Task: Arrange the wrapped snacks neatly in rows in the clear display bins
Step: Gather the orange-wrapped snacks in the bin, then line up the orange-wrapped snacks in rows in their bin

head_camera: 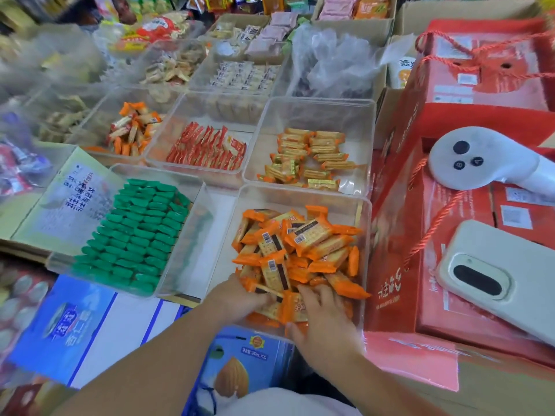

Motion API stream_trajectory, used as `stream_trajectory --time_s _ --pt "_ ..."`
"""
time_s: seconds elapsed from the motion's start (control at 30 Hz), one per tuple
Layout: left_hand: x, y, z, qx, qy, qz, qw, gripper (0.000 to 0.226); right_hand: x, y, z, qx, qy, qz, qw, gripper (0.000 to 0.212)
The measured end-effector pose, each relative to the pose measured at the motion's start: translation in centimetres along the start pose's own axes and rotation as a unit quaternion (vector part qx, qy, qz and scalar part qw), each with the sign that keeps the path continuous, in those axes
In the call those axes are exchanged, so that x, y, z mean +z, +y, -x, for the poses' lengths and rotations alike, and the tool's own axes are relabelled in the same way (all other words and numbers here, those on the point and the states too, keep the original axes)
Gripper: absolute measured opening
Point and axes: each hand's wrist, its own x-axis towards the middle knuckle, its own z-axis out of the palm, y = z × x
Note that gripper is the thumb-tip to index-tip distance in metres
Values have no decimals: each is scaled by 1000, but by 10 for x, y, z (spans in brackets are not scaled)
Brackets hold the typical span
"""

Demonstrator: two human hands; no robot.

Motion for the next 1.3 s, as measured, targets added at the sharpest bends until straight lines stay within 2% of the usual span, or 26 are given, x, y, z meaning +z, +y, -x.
stream_trajectory --time_s 0.07,0.17,0.27,0.43,0.53,0.7,0.9,1.0,1.1,1.2,1.3 --pt "0 -2 -1 3 -10 42 999 85 1 1 0 -3 3 4 1000 73" --pt "-4 -6 0 2 -22 127 992 80 3 1 3 -7 4 12 1000 73" --pt "-9 -10 -4 3 -36 160 986 78 4 -2 4 -16 -4 30 999 72" --pt "-9 -21 -8 4 -37 118 992 69 8 -7 5 -37 3 58 998 62" --pt "-17 -33 -12 -6 -20 93 995 64 11 -23 5 -59 39 77 994 54" --pt "-43 -56 -14 -17 18 59 998 57 31 -54 -20 -73 0 35 997 56" --pt "-56 -58 -11 -3 -23 210 977 52 36 -60 -35 -45 -18 19 999 69" --pt "-53 -52 -7 -2 -19 247 969 59 35 -61 -37 -39 -2 22 999 61" --pt "-52 -55 1 35 -20 211 977 70 27 -68 -37 -43 11 4 999 48" --pt "-52 -66 8 77 -30 103 991 79 6 -81 -37 -45 17 12 999 30" --pt "-56 -76 11 128 -43 45 990 83 -27 -96 -44 -58 59 -21 996 29"
